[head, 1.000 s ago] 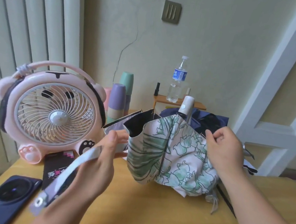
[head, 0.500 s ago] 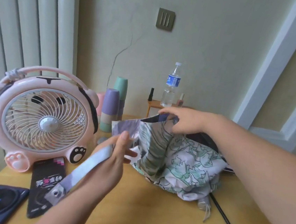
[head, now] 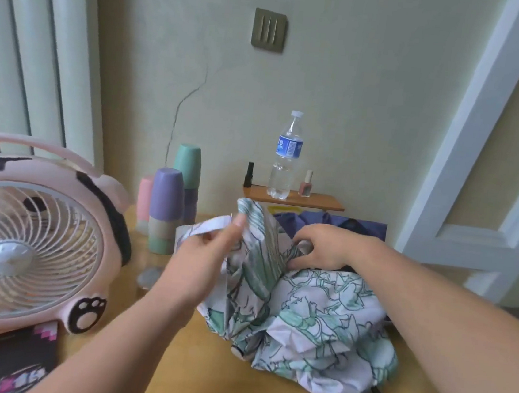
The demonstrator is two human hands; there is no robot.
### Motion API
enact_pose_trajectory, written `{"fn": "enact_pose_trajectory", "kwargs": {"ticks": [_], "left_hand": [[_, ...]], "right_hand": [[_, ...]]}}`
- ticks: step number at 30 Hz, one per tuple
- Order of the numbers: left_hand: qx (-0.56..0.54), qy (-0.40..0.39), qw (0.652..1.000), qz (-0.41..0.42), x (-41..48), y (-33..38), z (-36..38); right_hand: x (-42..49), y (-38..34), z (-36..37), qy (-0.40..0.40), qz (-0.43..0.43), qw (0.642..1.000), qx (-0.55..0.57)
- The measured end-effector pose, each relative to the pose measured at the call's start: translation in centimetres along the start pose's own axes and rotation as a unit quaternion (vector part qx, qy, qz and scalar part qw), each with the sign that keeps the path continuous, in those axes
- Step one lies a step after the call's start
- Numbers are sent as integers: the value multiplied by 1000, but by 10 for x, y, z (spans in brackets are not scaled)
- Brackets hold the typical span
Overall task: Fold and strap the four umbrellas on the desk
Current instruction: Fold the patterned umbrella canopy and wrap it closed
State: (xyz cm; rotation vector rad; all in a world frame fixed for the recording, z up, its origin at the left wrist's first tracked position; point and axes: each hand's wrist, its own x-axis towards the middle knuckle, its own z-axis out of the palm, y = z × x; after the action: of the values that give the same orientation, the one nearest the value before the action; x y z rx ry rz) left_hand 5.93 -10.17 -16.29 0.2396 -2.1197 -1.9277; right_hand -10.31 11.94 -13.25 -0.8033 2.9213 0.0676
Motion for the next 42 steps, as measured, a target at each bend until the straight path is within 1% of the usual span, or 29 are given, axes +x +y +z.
{"fn": "enact_pose_trajectory", "kwargs": {"ticks": [1,2,5,7,10,12,14,16,18,21,23,25,26,29,32,34,35,36,38,39,40,41,42], "left_hand": [[54,-34,998,-9,-4,-5,3],[105,-52,993,-24,-6,-12,6],[217,-49,974,-48,-3,-33,18],[256,-62,963,-48,1,-45,27],[288,-66,955,-28,7,-58,36],[277,-65,959,2,8,-64,35],[226,-64,972,17,8,-67,29],[129,-52,990,-8,6,-67,24],[59,-42,996,-49,3,-64,19],[41,-80,993,-77,-5,-55,11],[29,-105,990,-88,-12,-51,6],[27,-120,989,-78,-22,-45,0],[28,-129,989,-67,-28,-42,-3],[22,-172,983,-52,-46,-41,-11],[45,-194,978,-68,-62,-41,-14],[51,-181,979,-76,-63,-29,-18],[51,-175,981,-61,-59,-21,-21],[44,-161,985,-41,-55,-7,-25],[32,-133,990,32,-41,26,-34],[46,-120,988,87,-36,46,-39],[77,-107,981,142,-33,65,-45],[128,-85,968,200,-29,82,-50],[190,-58,947,253,-29,96,-54]], "right_hand": [[3,0,1,-12,-8,1000,-18],[8,1,2,-17,-21,999,-38],[16,-6,5,-25,-36,992,-118],[21,-10,10,-54,-33,986,-155],[23,-10,26,-95,-48,985,-137],[14,-11,25,-98,-35,988,-111],[-4,-14,15,-92,-20,991,-95],[-24,-18,3,-90,-18,991,-98],[-43,-25,-7,-100,-4,992,-77],[-70,-38,-16,-148,30,987,-47],[-87,-46,-18,-199,64,978,-21],[-103,-56,-19,-246,88,965,-7],[-111,-61,-19,-262,88,961,-17],[-125,-72,-16,-284,73,954,-59],[-134,-77,-12,-280,64,954,-87],[-134,-77,-17,-241,58,966,-79],[-132,-76,-24,-208,46,975,-69],[-132,-77,-33,-161,33,985,-60],[-132,-79,-59,-41,27,997,-64],[-135,-82,-72,35,37,995,-82],[-138,-85,-84,118,45,986,-108],[-138,-85,-91,206,47,967,-140],[-141,-85,-93,286,54,943,-163]]}}
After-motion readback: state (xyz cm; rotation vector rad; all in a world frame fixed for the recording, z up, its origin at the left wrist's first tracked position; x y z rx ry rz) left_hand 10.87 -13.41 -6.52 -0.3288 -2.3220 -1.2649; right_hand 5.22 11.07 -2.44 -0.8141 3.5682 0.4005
